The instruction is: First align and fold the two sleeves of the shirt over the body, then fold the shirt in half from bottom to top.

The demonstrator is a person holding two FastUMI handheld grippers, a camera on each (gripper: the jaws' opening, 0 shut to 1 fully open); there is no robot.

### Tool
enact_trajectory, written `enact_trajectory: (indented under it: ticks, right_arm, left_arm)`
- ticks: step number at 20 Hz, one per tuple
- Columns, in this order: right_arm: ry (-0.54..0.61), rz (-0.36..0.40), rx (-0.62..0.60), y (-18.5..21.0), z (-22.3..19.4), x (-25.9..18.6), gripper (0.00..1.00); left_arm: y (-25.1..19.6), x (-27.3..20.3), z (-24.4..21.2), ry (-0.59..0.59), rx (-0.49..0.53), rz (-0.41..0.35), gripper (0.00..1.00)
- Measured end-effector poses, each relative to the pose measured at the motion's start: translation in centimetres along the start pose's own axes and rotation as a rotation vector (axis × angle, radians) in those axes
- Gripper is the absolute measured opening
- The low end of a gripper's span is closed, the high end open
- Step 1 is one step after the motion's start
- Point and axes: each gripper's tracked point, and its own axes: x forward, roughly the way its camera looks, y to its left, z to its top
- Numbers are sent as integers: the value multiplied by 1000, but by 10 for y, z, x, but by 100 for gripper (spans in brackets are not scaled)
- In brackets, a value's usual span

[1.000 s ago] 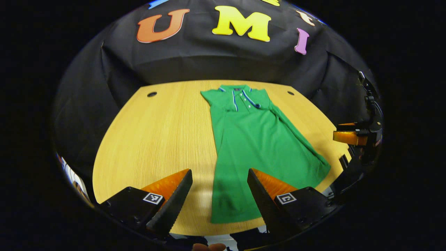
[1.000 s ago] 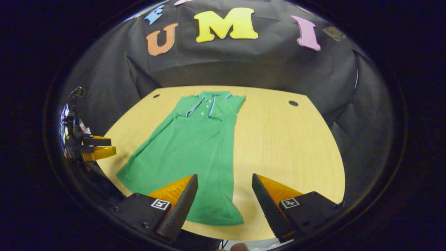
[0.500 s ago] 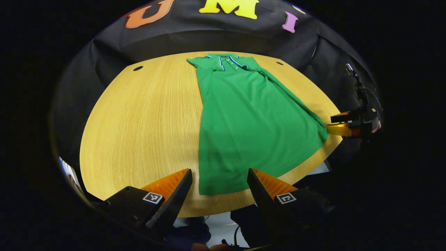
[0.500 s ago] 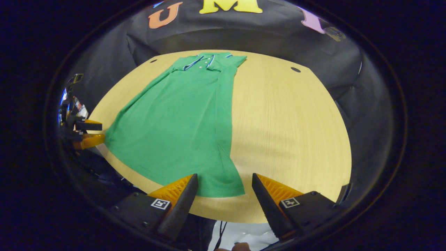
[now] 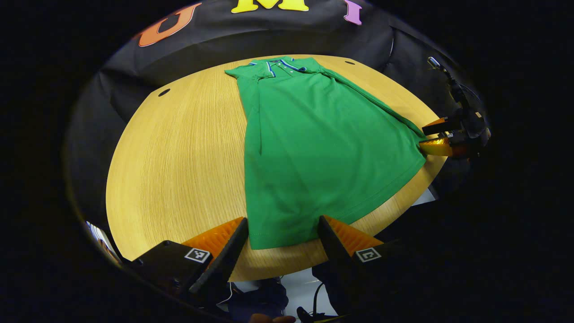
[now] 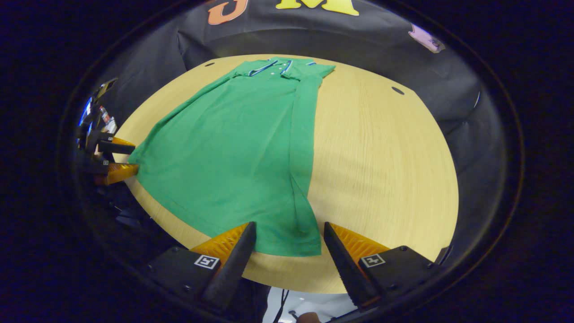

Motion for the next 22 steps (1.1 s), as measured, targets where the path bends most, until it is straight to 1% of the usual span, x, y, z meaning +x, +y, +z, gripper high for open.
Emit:
enact_trajectory:
  ticks: [1,2,3,4,5,6,8,9,10,11,13,14,16,17,22]
  right_arm:
    - [1,2,-8,-1,1,0,92]
    - [9,4,-17,-1,1,-1,95]
    - [17,10,-23,2,0,-1,92]
    - [24,16,-34,5,0,-1,76]
    - [29,30,-50,11,1,-1,59]
    - [27,52,-55,18,2,-1,43]
    - [39,63,-34,18,0,-1,10]
    - [51,71,-17,17,0,-3,8]
    - [60,76,23,19,0,-4,10]
    - [68,88,56,17,3,-4,2]
    - [88,130,123,20,3,-6,1]
    - [82,146,152,20,7,-9,0]
    - [58,165,191,19,18,-18,5]
    - [46,173,206,18,23,-22,2]
    - [-6,196,258,12,51,-34,2]
  left_arm:
    - [1,-1,0,10,-1,0,100]
    - [1,-1,0,24,-1,0,100]
    - [1,1,0,37,-8,0,100]
    - [-2,0,1,43,-13,-1,97]
    - [-6,0,2,43,-8,-9,83]
    - [-7,0,3,45,-3,-17,77]
    - [-11,2,7,58,-7,-53,51]
    - [-12,3,7,59,-34,-72,31]
    - [-15,3,10,57,-60,-104,11]
    - [-17,4,11,61,-90,-134,6]
    - [-19,2,10,76,-151,-177,4]
    - [-17,0,11,74,-160,-177,4]
    - [-17,-7,13,64,-149,-191,4]
    - [-18,-10,18,54,-145,-197,4]
    - [-9,-24,50,-15,-134,-205,4]
